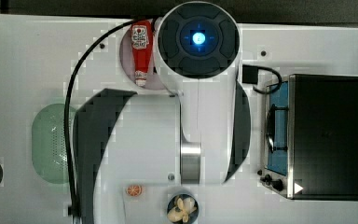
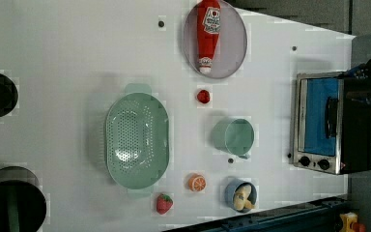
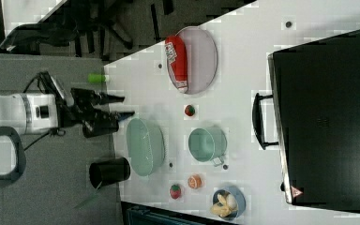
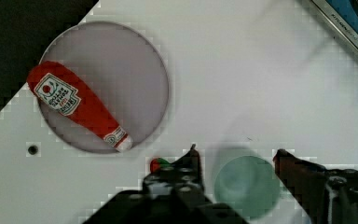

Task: Flap open oven.

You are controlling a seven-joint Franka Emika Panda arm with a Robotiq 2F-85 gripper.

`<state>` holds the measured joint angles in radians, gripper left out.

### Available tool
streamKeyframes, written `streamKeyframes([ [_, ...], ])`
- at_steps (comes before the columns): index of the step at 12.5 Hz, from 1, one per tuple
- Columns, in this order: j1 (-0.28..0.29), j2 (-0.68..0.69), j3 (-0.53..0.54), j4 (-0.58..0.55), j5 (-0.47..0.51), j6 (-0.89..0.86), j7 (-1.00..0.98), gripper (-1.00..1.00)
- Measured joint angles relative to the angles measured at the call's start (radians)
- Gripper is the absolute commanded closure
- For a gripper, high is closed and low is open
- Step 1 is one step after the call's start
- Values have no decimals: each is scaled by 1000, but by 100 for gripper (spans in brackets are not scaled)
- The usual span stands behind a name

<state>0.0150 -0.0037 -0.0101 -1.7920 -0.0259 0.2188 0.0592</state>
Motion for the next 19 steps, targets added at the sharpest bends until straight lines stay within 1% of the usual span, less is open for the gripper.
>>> streamKeyframes([
  [2,-5,-150,-7,-152,0,-118,0,-80],
  [3,-9,-225,-10,-193,0,-157,0,-99],
  [5,-18,-306,-12,-172,2,-158,0,-100],
  [7,-16,-337,-20,-125,1,-153,0,-100],
  [8,-18,-343,-22,-117,0,-141,0,-90],
  [11,-19,-315,-34,-108,4,-142,0,-15],
  [14,-26,-268,-36,-124,0,-149,0,54],
  [15,-28,-257,-38,-131,5,-150,0,65],
  [19,-25,-265,-54,-197,4,-137,-26,65],
])
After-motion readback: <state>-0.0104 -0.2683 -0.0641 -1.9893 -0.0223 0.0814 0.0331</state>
